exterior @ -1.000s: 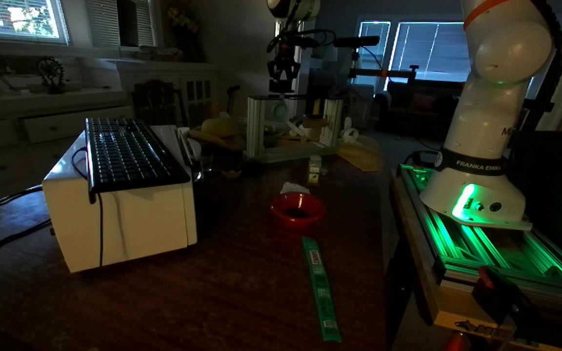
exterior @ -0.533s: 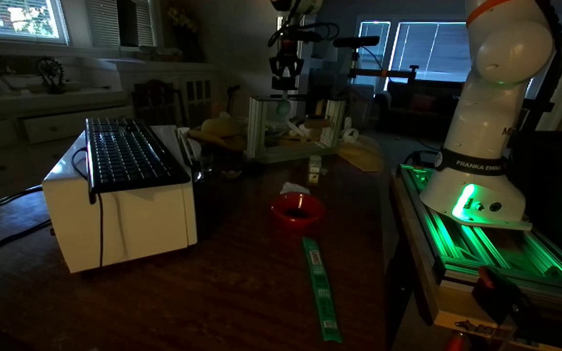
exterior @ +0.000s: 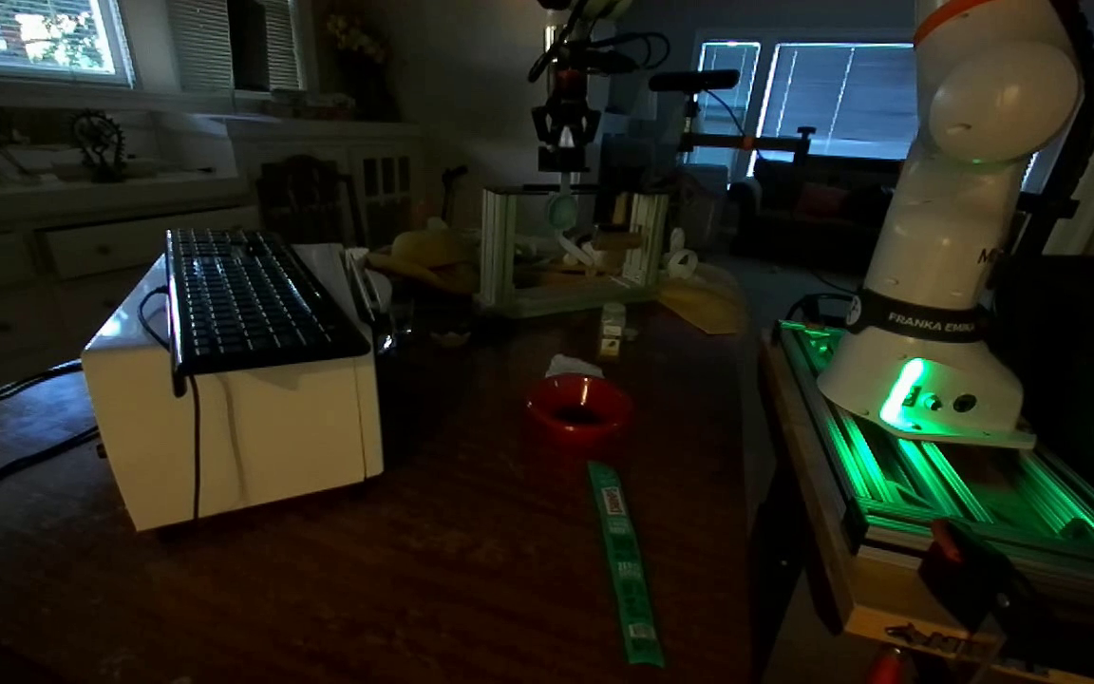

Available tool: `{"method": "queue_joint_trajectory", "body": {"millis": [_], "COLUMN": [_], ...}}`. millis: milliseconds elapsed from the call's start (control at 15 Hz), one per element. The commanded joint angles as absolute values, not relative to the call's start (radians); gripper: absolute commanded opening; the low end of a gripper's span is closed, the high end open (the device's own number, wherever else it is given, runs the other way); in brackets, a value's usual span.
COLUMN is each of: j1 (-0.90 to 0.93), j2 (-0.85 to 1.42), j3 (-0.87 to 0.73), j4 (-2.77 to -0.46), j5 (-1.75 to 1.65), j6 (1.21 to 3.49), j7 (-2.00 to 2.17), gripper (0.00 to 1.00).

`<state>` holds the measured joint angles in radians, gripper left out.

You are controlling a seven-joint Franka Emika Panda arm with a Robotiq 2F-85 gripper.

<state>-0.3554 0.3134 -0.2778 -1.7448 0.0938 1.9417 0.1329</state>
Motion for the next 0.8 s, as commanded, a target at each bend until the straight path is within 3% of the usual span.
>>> {"method": "queue_joint_trajectory", "body": {"millis": [0, 333, 733], "j1": [-0.344, -0.326, -0.258], "j2": [0.252, 0.12, -0.11], "j3": [-0.282, -0.26, -0.222], "j4": [-1.789, -1.911, -2.189], "j5": [0.085, 0.1, 0.091], "j6": [1.853, 1.839, 2.057], "j7": [0.125, 0.022, -0.107], "gripper": [0.22, 0.22, 0.22]}}
